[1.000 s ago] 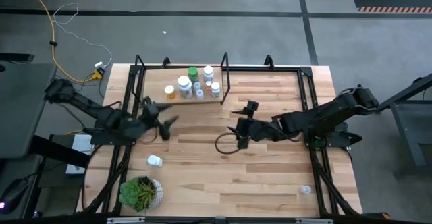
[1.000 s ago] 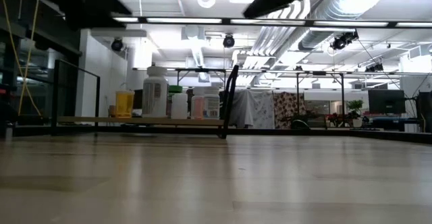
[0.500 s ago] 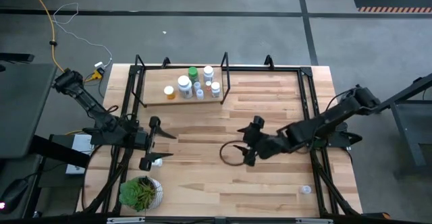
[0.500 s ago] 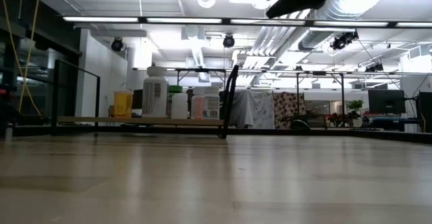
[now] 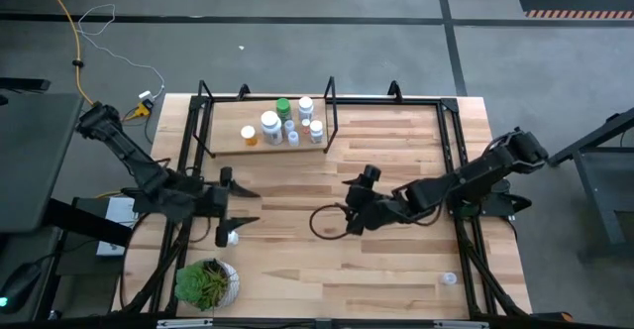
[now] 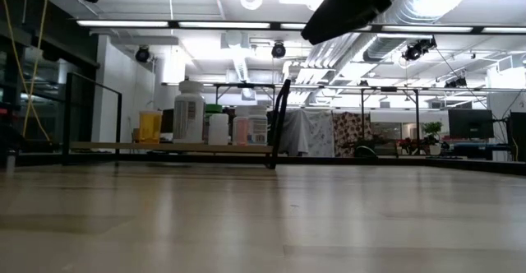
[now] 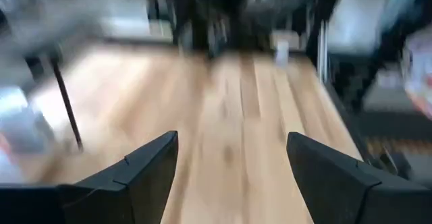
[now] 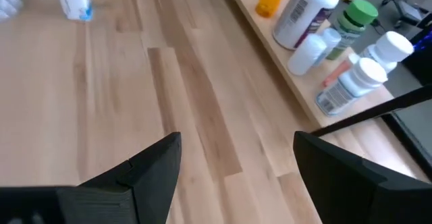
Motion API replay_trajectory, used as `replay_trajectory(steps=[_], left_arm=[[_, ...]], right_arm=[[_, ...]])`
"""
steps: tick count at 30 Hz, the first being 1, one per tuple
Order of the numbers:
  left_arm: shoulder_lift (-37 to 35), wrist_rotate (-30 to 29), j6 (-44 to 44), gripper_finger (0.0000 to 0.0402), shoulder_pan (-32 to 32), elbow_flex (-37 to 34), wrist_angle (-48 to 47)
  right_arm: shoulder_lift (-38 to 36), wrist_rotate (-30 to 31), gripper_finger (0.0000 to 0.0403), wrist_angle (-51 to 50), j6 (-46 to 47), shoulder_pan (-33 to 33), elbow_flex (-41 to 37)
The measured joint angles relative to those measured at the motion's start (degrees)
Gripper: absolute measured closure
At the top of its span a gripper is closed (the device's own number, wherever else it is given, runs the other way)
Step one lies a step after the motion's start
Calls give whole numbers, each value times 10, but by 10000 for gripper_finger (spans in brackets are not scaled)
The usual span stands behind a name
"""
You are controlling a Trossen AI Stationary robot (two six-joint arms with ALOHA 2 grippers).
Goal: Pick and place medicine bottles onto shelf by color
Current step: Put the medium white pill bottle on the shelf
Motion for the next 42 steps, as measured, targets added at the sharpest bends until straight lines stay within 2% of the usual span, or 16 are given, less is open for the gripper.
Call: replay_trajectory(steps=[4, 6, 9, 12, 17, 27, 36, 42], left_arm=[[56, 154, -164, 133, 28, 112, -240], [90, 207, -220, 133, 30, 158, -347], [134, 243, -280, 133, 22, 201, -472], [175, 284, -291, 133, 14, 205, -536], [237, 316, -280, 133, -4, 205, -575], [315, 305, -194, 133, -17, 206, -577], [320, 339, -204, 133, -15, 206, -576], [319, 322, -192, 133, -11, 206, -576]], right_arm=[[0, -6, 126, -16, -2, -13, 0], [0, -7, 126, -24, 6, -16, 0], [0, -11, 126, -24, 10, -16, 0], [0, -12, 126, -23, 10, -15, 0], [0, -12, 126, -21, 1, -16, 0], [-1, -10, 126, -15, -10, -25, 0], [-1, -9, 126, -15, -6, -26, 0], [-1, -9, 126, -12, -5, -26, 0]])
